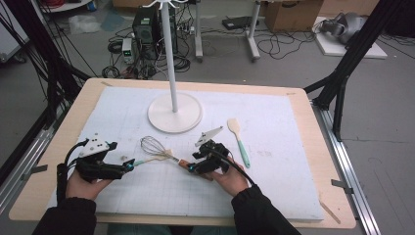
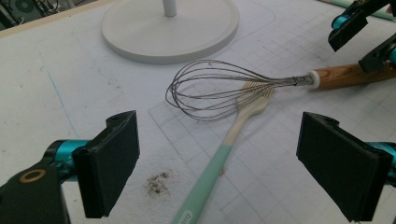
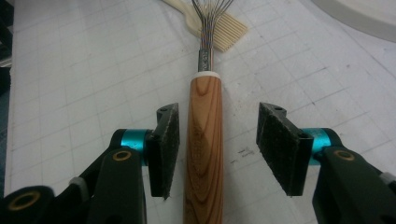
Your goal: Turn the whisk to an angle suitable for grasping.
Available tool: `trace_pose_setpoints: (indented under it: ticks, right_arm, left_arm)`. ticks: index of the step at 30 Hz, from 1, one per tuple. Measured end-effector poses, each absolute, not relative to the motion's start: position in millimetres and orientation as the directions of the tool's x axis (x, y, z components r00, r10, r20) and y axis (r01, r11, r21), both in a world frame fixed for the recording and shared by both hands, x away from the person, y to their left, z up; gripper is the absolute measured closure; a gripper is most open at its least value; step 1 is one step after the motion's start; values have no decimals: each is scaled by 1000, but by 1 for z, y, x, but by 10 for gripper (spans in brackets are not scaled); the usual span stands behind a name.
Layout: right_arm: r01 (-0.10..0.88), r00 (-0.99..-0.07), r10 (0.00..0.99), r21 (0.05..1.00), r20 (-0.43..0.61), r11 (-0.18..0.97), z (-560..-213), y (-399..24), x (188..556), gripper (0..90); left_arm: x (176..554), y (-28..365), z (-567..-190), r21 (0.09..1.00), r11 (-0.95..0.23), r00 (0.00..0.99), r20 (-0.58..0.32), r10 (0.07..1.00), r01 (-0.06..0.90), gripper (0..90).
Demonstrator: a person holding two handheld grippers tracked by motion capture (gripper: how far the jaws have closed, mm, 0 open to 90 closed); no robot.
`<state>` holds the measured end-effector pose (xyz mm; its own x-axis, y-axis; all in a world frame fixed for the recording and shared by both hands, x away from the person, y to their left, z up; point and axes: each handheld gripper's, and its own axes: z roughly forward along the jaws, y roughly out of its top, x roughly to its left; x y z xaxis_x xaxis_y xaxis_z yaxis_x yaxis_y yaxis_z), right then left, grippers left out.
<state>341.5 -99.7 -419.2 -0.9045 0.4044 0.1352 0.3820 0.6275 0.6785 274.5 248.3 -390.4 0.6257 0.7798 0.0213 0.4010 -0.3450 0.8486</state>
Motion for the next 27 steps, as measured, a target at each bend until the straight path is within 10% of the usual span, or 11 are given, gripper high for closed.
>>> trace_pose_setpoints:
  ticks: [27]
  right_arm:
    - [357, -915, 391, 641, 96, 679, -432, -85, 338, 613]
  left_arm:
    - [274, 249, -390, 849, -346, 628, 21, 778, 400, 136]
